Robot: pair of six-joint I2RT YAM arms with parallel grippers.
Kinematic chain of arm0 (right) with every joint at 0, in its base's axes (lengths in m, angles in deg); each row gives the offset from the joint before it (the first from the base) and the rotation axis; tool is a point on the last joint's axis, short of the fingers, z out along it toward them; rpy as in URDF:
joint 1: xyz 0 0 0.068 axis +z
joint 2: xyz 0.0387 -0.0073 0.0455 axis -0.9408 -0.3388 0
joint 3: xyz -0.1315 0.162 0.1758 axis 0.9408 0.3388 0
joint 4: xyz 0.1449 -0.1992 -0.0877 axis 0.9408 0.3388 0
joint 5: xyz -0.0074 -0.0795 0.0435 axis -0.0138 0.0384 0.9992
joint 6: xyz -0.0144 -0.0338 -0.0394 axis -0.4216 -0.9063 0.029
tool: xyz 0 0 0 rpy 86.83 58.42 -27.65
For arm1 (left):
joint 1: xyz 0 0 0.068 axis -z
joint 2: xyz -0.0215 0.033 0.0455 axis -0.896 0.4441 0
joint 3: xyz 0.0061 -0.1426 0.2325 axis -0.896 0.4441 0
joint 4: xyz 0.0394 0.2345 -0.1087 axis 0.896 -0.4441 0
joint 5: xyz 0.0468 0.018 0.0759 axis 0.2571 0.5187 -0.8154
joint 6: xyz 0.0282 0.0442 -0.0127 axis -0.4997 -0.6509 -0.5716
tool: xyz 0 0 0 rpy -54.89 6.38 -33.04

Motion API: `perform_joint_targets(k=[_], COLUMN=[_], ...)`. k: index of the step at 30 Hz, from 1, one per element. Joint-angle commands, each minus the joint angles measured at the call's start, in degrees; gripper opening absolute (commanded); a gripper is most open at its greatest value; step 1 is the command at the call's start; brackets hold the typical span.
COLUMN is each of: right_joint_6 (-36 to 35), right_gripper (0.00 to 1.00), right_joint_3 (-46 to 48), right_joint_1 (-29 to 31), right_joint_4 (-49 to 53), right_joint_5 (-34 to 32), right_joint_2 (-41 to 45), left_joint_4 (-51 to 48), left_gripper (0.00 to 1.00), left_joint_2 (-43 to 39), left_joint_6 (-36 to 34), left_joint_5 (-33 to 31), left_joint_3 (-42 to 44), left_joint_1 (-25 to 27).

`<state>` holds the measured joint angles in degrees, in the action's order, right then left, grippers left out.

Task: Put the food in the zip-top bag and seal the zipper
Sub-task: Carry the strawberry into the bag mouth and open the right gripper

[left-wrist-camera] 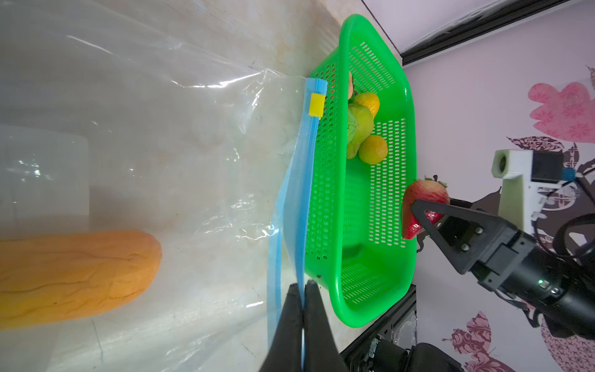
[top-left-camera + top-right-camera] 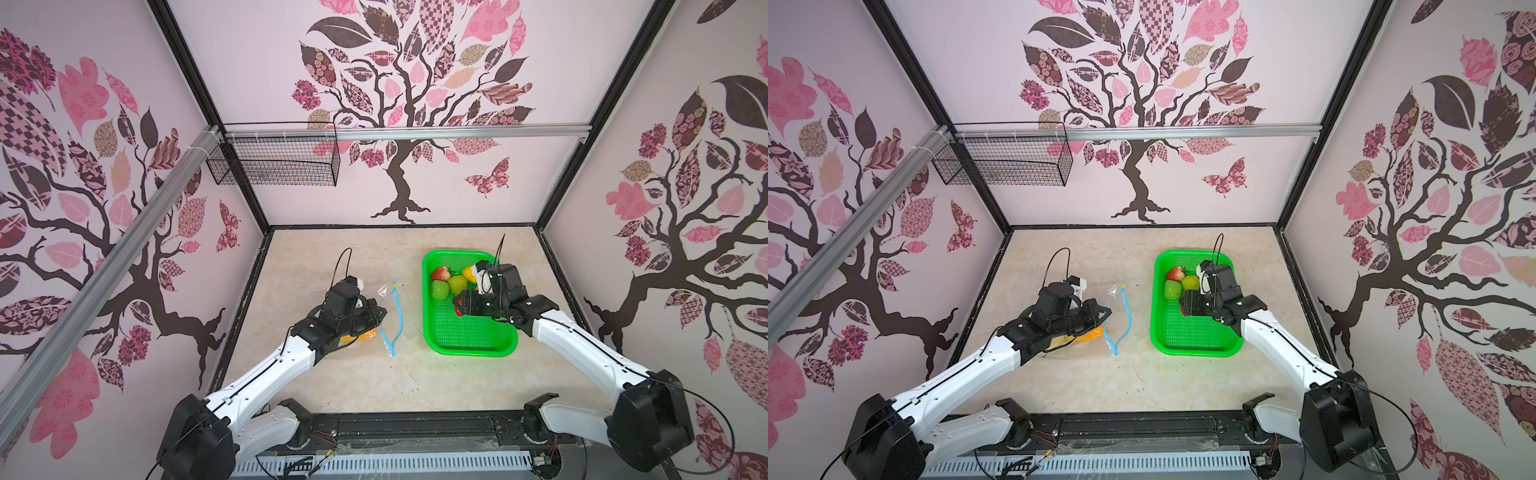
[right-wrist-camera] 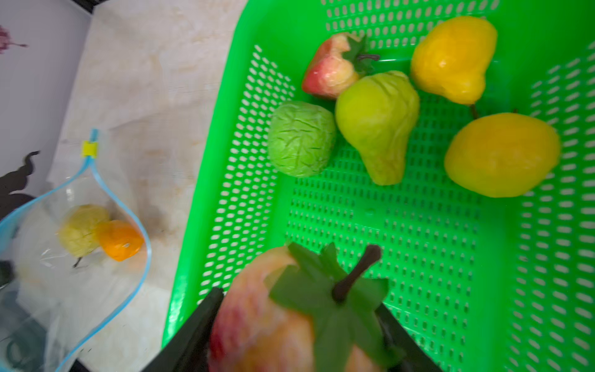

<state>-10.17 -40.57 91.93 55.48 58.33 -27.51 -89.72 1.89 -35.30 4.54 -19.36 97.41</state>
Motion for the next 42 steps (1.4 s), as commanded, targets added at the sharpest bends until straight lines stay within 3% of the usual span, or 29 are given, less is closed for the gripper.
perform_joint_targets(k=[1, 9, 33, 40, 42], right_joint_6=[1.0, 3.2, 7.6, 7.8, 7.6], right_gripper=[0.54, 0.54, 0.54, 0.64, 0.73], right_joint_3=[-1.2, -2.1, -9.8, -11.1, -11.1], right_joint_1=[2.5, 9.5, 22.4, 24.2, 24.2], right_joint_4=[-3.3, -12.1, -19.0, -16.9, -16.2], right_joint_5=[8.2, 14.7, 9.1, 4.7, 4.2], right_joint_2=[1.3, -3.5, -22.0, -25.6, -25.1], left_joint_4=[1.8, 0.3, 1.8, 2.2, 1.8], left_gripper=[0.0, 0.0, 0.0, 0.0, 0.0], left_joint_2=[0.2, 0.7, -1.4, -2.9, -3.4], left_joint_6=[-1.6, -3.0, 1.2, 3.3, 3.3], left_joint_5=[1.9, 3.3, 3.9, 0.5, -0.5], left_joint_3=[-1.5, -4.8, -7.0, -5.7, -5.5], left_joint_1=[0.1, 1.7, 3.1, 3.0, 2.9])
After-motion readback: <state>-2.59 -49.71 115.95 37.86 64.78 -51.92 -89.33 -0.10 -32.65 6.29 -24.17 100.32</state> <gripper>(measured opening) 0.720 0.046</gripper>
